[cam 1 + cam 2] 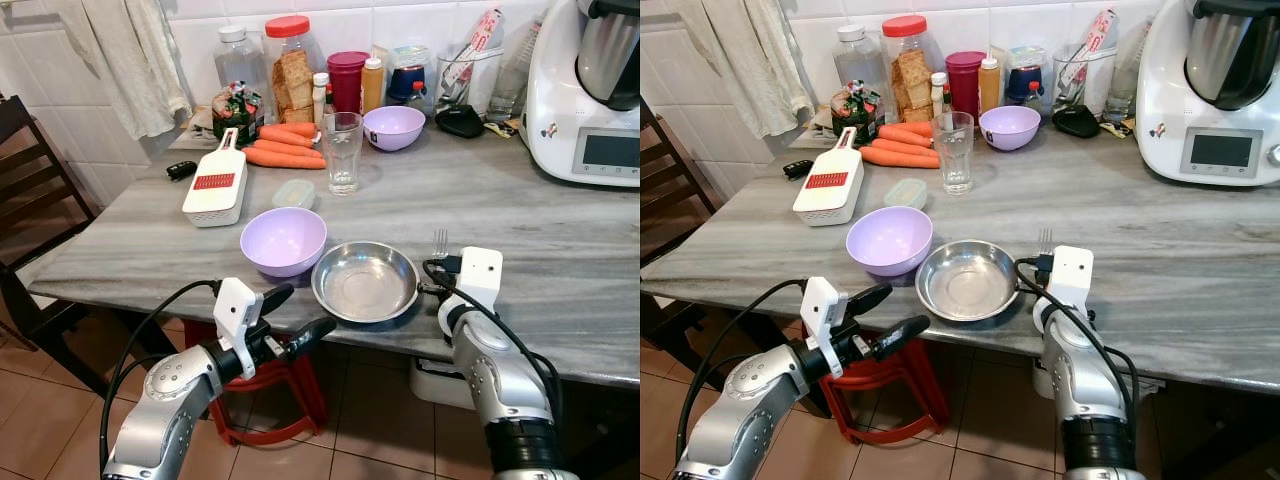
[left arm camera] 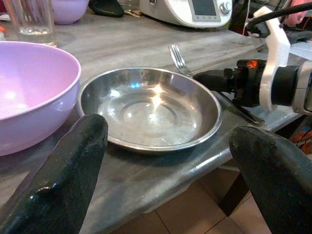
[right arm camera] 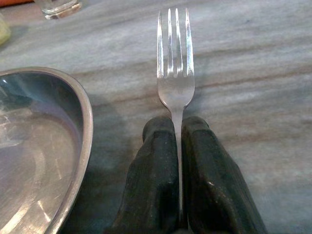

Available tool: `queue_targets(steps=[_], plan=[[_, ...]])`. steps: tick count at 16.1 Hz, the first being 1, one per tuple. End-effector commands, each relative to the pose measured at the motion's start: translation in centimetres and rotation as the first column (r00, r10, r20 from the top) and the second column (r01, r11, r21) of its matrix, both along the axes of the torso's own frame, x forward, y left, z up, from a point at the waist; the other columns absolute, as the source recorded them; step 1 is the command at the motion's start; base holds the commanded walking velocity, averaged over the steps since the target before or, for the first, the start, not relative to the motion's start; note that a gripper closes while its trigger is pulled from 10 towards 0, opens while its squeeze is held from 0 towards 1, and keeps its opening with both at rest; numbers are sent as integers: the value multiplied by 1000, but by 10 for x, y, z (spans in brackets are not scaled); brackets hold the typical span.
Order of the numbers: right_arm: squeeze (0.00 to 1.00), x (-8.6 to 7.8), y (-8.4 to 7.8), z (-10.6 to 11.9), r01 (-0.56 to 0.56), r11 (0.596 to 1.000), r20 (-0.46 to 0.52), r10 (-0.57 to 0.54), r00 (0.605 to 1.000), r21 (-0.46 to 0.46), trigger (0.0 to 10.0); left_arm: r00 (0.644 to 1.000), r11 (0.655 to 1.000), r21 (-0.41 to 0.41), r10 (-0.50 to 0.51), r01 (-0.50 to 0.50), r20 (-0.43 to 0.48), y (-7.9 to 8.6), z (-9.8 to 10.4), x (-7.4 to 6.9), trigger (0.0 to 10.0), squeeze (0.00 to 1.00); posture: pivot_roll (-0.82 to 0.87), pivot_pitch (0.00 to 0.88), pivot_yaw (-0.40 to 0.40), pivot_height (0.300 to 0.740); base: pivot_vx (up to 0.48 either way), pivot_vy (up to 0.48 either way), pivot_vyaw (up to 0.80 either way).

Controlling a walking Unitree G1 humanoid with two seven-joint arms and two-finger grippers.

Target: Setting the table

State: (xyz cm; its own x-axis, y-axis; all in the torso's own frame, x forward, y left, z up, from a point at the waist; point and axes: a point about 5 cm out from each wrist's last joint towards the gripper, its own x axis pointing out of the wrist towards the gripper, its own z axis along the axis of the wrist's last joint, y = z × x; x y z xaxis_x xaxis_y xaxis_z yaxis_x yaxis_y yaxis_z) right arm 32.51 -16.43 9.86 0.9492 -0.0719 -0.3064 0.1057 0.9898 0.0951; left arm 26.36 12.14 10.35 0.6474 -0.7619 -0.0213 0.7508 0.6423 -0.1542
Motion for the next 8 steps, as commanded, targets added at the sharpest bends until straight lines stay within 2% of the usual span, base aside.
queue_targets(steps=[1, 4, 5, 6, 8], plan=[[0, 6, 7, 4, -12, 1000, 17, 12, 1000, 17, 10000, 1000, 1000, 21, -9, 9, -3, 2, -1, -1, 10000, 0, -152, 26, 111, 740, 0, 0, 0], [0, 12, 13, 3, -10, 999, 10, 10, 1000, 30, 10000, 1000, 999, 26, -22, 22, -1, -1, -1, -2, 10000, 0, -152, 26, 111, 740, 0, 0, 0], [373, 13, 15, 2, -14, 1000, 7, 14, 1000, 28, 10000, 1000, 999, 27, -23, 23, 1, -1, -1, -2, 10000, 0, -152, 26, 111, 740, 0, 0, 0], [588, 13, 16, 1, -14, 1000, 5, 14, 1000, 21, 10000, 1000, 999, 27, -22, 22, 3, -1, -1, -2, 10000, 0, -152, 26, 111, 740, 0, 0, 0], [600, 14, 16, 0, -12, 1000, 1, 12, 1000, 14, 10000, 1000, 999, 28, -21, 21, 4, -1, -1, -2, 10000, 0, -152, 26, 111, 740, 0, 0, 0]])
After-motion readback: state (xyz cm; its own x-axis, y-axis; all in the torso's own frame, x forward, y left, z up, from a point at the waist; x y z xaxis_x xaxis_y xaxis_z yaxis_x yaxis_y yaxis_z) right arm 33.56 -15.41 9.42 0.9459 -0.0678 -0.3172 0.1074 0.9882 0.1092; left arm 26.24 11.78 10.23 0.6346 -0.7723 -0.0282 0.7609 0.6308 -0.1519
